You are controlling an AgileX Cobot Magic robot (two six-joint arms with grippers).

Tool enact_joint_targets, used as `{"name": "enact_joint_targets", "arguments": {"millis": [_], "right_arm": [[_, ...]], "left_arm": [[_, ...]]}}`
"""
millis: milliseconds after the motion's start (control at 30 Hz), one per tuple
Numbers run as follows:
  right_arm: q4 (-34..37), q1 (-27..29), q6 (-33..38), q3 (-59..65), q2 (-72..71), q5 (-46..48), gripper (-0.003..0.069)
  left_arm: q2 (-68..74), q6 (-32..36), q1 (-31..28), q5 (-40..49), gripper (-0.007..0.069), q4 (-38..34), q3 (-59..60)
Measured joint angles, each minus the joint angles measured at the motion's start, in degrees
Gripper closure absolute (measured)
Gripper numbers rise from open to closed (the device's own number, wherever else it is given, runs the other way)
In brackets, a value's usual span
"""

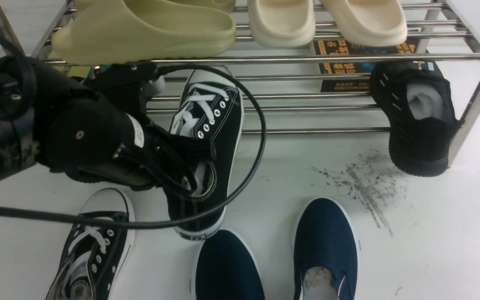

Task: Take the shoes off the shelf with your hand on the white table.
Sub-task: 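Set the held shoe down on the floor in front of the rack with the left gripper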

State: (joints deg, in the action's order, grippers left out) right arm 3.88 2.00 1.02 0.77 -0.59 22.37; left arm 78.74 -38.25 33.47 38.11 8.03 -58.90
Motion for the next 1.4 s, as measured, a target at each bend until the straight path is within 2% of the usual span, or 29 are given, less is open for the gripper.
{"name": "enact_joint_targets", "arguments": {"millis": [100, 233, 433, 600, 633, 767, 967, 1200, 1333, 1400], "right_arm": [[0.0, 0.0, 0.0, 0.0, 0.0, 0.0, 0.0422], [0.0, 0.0, 0.0, 0.0, 0.0, 0.0, 0.0422], [0.0, 0.0, 0.0, 0.0, 0.0, 0.0, 0.0422], [0.0, 0.0, 0.0, 0.0, 0.0, 0.0, 0.0422], [0.0, 0.0, 0.0, 0.0, 0.0, 0.0, 0.0422], [0.0, 0.0, 0.0, 0.0, 0.0, 0.0, 0.0422], [0.0, 0.0, 0.0, 0.0, 0.0, 0.0, 0.0422], [0.0, 0.0, 0.0, 0.0, 0.0, 0.0, 0.0422], [0.0, 0.0, 0.0, 0.0, 0.0, 0.0, 0.0422], [0.0, 0.0, 0.0, 0.0, 0.0, 0.0, 0.0422]], "left_arm": [[-2.01, 5.95, 0.0, 7.4, 0.0603, -6.01, 0.0], [-4.14, 9.72, 0.0, 15.1, 0.0603, -9.42, 0.0], [-8.05, 7.04, 0.0, 21.73, 0.0603, -9.45, 3.72], [-9.9, 0.68, 0.0, 21.5, 0.0603, -7.28, 9.55], [-10.32, -2.47, 0.0, 20.56, 0.0603, -6.16, 11.77], [-10.77, -6.88, 0.0, 15.36, 0.0601, -4.62, 16.75], [-10.77, -8.0, 0.0, 8.3, 0.0594, -4.38, 21.4], [-10.77, -8.06, 0.0, 6.06, 0.0572, -4.83, 21.81], [-10.77, -8.06, 0.0, 5.8, 0.0473, -4.95, 21.71], [-10.77, -8.06, 0.0, 6.16, 0.0392, -4.89, 20.79]]}}
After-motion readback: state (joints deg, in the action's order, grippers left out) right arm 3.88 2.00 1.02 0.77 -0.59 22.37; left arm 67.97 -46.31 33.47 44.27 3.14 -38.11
